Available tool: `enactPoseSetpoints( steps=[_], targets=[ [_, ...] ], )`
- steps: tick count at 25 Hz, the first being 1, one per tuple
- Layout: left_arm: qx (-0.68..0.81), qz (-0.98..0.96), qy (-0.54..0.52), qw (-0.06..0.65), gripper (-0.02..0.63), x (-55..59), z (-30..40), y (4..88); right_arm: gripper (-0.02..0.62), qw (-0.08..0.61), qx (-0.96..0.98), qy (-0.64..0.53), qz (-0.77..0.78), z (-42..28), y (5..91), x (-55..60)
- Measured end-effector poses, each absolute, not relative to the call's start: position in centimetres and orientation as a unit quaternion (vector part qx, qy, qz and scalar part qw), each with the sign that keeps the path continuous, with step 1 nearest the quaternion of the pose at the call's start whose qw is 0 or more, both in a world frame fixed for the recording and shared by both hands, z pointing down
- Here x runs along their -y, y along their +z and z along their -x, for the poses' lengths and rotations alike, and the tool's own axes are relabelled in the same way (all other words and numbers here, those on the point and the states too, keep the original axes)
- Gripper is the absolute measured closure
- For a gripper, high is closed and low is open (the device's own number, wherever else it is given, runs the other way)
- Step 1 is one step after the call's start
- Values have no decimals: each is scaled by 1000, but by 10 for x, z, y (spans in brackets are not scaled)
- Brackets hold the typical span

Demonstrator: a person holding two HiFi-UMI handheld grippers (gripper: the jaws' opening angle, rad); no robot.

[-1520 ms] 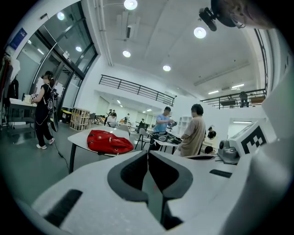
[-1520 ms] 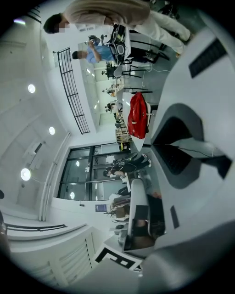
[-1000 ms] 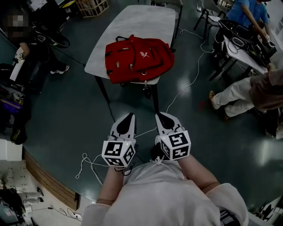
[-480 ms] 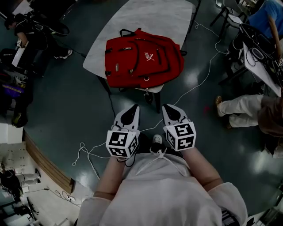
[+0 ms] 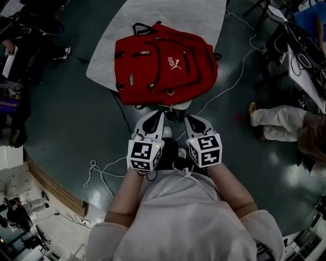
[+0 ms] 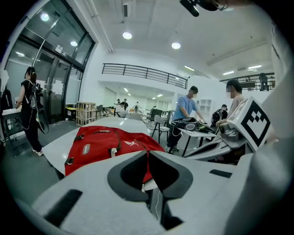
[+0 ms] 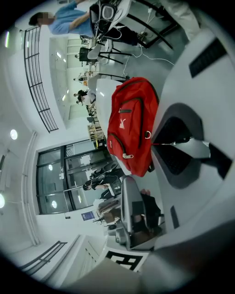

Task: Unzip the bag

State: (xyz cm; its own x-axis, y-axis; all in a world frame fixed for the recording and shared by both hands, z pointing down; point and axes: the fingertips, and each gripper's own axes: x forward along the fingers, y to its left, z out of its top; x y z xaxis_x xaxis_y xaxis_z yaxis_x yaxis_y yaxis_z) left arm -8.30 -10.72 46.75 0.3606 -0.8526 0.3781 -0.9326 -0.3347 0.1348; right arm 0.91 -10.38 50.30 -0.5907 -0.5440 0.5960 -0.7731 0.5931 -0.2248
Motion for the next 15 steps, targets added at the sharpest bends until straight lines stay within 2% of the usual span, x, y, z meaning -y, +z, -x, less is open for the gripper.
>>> enactPoseSetpoints(
  steps=[15],
  targets=[
    [482, -814, 193, 262, 581, 170, 112, 602, 561, 325, 808, 325, -369, 43, 610, 128]
  ],
)
